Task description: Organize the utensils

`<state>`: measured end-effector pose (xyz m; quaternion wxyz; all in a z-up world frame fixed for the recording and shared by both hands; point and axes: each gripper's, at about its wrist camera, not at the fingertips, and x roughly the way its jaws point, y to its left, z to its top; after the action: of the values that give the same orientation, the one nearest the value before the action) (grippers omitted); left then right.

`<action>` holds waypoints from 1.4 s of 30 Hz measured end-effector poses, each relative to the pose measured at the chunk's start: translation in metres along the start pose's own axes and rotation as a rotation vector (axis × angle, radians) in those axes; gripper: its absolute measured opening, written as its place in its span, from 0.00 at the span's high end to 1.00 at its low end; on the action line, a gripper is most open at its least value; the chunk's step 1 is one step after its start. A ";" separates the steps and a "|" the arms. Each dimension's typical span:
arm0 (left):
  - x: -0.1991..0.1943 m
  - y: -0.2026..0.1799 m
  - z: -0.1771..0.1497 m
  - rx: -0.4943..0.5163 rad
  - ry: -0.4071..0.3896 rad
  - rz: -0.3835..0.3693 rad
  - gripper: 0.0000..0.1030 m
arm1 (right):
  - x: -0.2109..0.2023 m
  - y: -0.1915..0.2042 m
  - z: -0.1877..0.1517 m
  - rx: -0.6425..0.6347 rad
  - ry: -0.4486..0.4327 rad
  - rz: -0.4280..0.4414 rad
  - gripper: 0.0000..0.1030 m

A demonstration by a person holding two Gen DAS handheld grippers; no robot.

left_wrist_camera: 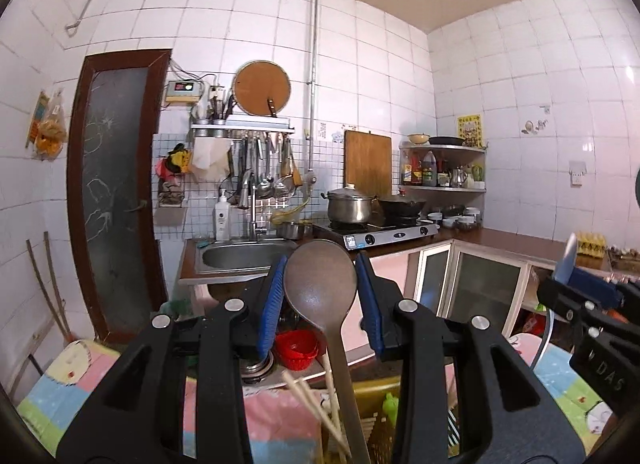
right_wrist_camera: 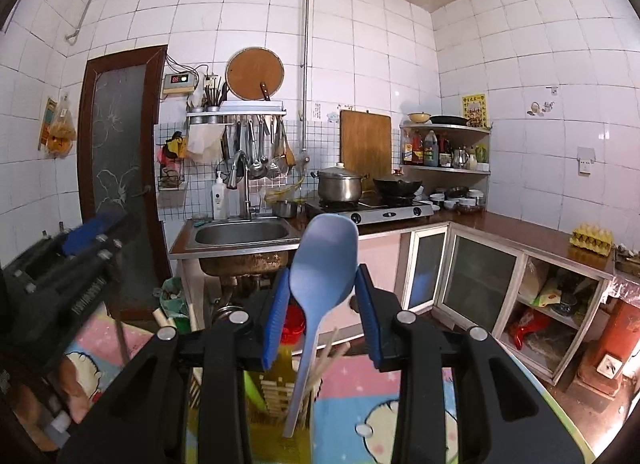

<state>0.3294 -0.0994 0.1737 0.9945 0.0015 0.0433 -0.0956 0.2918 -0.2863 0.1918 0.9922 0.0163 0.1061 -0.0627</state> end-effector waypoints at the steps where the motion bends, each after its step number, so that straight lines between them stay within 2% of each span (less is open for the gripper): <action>1: 0.006 -0.002 -0.003 0.005 0.000 -0.003 0.67 | 0.006 0.001 -0.001 0.000 0.001 0.000 0.67; 6: 0.034 -0.009 -0.036 0.031 -0.003 0.008 0.67 | 0.036 0.000 -0.019 0.003 0.011 -0.001 0.67; 12: 0.046 -0.006 -0.071 0.036 0.046 0.007 0.67 | 0.063 -0.004 -0.051 0.014 0.076 0.016 0.67; 21: 0.042 0.006 -0.085 0.021 0.096 0.017 0.66 | 0.076 0.006 -0.084 0.002 0.169 0.043 0.67; 22: 0.040 0.008 -0.083 0.022 0.105 0.019 0.63 | 0.075 0.007 -0.086 -0.002 0.179 0.050 0.65; 23: 0.035 0.011 -0.081 0.021 0.115 0.021 0.61 | 0.074 0.007 -0.088 -0.006 0.187 0.050 0.58; 24: 0.031 0.014 -0.078 0.017 0.120 0.022 0.54 | 0.070 0.007 -0.089 -0.011 0.194 0.044 0.53; 25: 0.022 0.021 -0.073 0.010 0.126 0.027 0.45 | 0.064 0.005 -0.088 -0.011 0.190 0.036 0.47; 26: 0.014 0.025 -0.070 0.006 0.129 0.030 0.41 | 0.055 0.003 -0.086 -0.010 0.185 0.030 0.44; 28: -0.008 0.036 -0.061 0.004 0.134 0.033 0.25 | 0.038 -0.002 -0.082 -0.007 0.179 0.028 0.41; 29: -0.017 0.039 -0.058 0.004 0.131 0.037 0.22 | 0.026 -0.005 -0.080 -0.004 0.176 0.030 0.35; 31: -0.047 0.050 -0.051 -0.003 0.114 0.050 0.09 | 0.006 -0.010 -0.079 -0.002 0.172 0.035 0.28; 33: -0.076 0.058 -0.048 -0.012 0.096 0.056 0.05 | -0.022 -0.015 -0.083 -0.002 0.172 0.047 0.20; 37: -0.142 0.065 -0.054 -0.023 0.081 0.055 0.05 | -0.079 -0.021 -0.105 0.003 0.167 0.078 0.09; 42: -0.210 0.059 -0.088 0.001 0.118 0.049 0.05 | -0.142 -0.019 -0.142 0.040 0.145 0.094 0.04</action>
<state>0.1274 -0.0009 0.1038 0.9922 0.0086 0.1021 -0.0711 0.1222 -0.2813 0.0832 0.9833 0.0453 0.1756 -0.0168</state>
